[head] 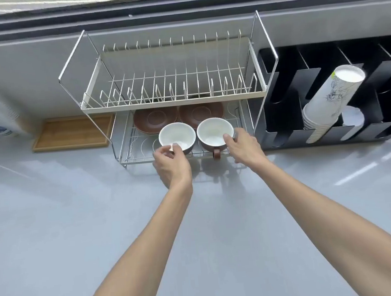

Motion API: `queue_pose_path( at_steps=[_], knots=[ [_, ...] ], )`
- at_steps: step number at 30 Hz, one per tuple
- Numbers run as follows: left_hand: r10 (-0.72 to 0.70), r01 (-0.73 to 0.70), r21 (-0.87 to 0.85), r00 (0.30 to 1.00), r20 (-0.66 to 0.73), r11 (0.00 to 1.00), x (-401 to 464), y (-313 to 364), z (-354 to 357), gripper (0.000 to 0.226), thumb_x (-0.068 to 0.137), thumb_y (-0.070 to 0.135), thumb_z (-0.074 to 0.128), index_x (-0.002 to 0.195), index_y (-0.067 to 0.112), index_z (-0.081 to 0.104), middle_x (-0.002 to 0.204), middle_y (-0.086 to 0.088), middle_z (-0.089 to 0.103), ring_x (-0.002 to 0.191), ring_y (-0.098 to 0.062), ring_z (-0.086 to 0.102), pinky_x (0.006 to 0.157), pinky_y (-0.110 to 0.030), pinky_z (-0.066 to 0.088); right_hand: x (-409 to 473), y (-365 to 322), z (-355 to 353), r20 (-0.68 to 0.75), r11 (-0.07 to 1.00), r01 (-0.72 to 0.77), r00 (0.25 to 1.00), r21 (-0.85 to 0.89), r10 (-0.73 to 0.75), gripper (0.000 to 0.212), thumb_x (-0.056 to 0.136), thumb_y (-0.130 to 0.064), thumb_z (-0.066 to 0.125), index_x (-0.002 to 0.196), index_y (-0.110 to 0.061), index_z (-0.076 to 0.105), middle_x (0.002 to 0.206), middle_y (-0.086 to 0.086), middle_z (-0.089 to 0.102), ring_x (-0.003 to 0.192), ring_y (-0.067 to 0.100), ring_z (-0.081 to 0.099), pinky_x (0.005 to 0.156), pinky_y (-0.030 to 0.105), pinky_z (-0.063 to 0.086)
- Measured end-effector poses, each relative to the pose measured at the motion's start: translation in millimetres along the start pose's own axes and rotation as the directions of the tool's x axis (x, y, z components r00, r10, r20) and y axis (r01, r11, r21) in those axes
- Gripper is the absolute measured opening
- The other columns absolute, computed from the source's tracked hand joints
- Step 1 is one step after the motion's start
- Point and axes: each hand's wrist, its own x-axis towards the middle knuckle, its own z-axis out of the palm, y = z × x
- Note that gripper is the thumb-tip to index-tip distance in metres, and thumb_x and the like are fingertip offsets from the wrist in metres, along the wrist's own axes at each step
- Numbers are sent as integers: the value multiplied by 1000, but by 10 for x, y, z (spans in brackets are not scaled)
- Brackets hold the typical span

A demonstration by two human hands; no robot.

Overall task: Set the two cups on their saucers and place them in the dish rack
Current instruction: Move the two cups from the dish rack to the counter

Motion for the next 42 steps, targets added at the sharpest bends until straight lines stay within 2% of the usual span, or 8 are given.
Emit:
queue_pose_path(
  at_steps=[7,10,13,17,20,27,34,42],
  knots=[
    [-68,64,52,995,68,997,366,-21,-39,49,95,43,56,139,23,47,135,-5,60,119,-31,61,103,-48,51,120,18,146,12,986,-55,998,156,54,60,82,-48,41,134,-18,46,115,13,64,101,36,68,83,52,59],
    [-71,66,57,993,92,996,423,-17,-16,49,97,36,56,143,23,49,127,-1,60,97,-24,66,99,-47,55,114,-25,126,15,976,-89,996,201,88,52,88,-36,43,136,-16,45,121,14,62,96,35,70,70,47,64],
    [-89,86,35,991,97,996,473,-8,-5,49,100,29,56,147,21,48,116,4,53,64,-10,54,93,-45,59,143,-30,158,12,967,-105,994,232,105,51,88,-29,44,137,-17,43,122,12,60,98,36,70,68,47,64],
    [-110,99,73,982,156,992,606,16,-44,59,93,24,60,150,26,47,139,-7,59,104,-29,69,67,-39,65,176,-47,173,34,942,-160,987,294,157,51,90,-19,43,141,-17,43,121,7,55,95,35,71,70,46,64],
    [-148,136,69,963,226,988,692,-9,-72,63,86,19,59,148,26,49,140,-14,59,98,-30,68,46,-31,60,206,-53,187,41,908,-203,979,366,202,50,88,-14,44,138,-17,46,117,5,53,103,34,69,78,48,62],
    [-165,168,11,950,264,986,668,-33,-62,51,91,13,51,142,19,52,87,-8,64,77,-27,65,53,-35,62,227,-58,216,58,841,-229,971,490,231,41,89,-5,43,127,-6,57,122,13,61,62,23,74,66,39,65],
    [-134,143,-29,969,206,989,536,-82,-100,52,92,14,52,144,21,51,79,-9,66,71,-26,63,53,-34,63,36,-64,167,16,843,-159,984,513,176,41,89,-1,44,127,-7,59,111,8,58,91,40,72,71,45,63],
    [-137,152,-44,959,249,987,321,-68,-244,51,94,12,50,145,19,47,78,-12,64,73,-27,64,49,-31,61,-242,21,34,-4,863,-134,988,487,156,37,87,-3,43,117,-15,61,112,9,63,76,38,75,71,42,64]
  ],
)
